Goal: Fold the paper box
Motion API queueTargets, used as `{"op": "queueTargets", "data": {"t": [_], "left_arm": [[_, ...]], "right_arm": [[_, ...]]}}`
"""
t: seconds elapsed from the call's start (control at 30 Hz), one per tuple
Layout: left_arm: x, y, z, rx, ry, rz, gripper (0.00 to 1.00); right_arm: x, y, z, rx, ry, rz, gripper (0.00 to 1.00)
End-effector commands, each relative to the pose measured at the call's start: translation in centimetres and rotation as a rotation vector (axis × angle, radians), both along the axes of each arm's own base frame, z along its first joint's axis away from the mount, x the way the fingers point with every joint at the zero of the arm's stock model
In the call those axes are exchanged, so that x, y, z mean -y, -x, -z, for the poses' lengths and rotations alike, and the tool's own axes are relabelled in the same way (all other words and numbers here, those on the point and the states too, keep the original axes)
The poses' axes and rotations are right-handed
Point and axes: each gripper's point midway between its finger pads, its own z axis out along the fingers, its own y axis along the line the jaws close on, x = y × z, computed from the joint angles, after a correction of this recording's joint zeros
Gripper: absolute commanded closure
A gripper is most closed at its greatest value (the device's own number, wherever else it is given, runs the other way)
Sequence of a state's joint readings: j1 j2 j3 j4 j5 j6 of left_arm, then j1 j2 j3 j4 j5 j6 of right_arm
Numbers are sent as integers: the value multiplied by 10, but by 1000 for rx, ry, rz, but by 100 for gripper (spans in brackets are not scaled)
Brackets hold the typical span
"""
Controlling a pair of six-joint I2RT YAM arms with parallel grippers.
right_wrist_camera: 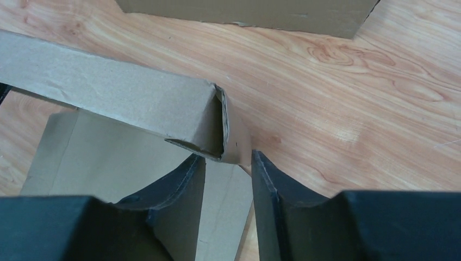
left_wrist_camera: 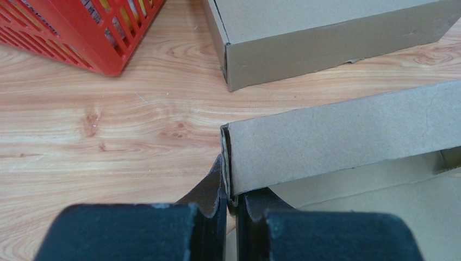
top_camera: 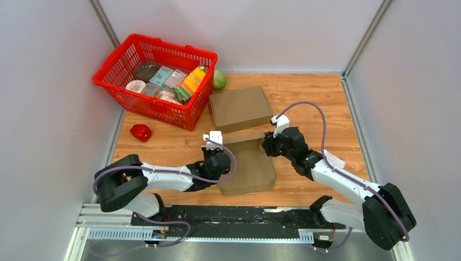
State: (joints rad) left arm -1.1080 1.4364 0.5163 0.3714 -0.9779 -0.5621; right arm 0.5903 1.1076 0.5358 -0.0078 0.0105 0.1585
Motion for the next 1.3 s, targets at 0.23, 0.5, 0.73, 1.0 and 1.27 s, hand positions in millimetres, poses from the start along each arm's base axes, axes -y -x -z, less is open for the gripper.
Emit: {"op": "queueTargets", "data": {"t": [0.23,0.5,0.73,1.0,1.27], "left_arm": [[2,8,12,-40,-11,43,100],[0,7,10,-36,-7,29,100],[1,7,9,-39,-20,26,100],[-2,7,10,-53,-30,9,100],[-2,12,12,-116,34,-59,100]], "right_arm": [[-7,-31,-4,230,-62,105,67],[-14,-44,-7,311,-39,147,80],[-11,-57,-9,352,-34,205,64],[-12,-66,-9,381,-16,378,100],[-16,-59,8,443,57,614,100]]}}
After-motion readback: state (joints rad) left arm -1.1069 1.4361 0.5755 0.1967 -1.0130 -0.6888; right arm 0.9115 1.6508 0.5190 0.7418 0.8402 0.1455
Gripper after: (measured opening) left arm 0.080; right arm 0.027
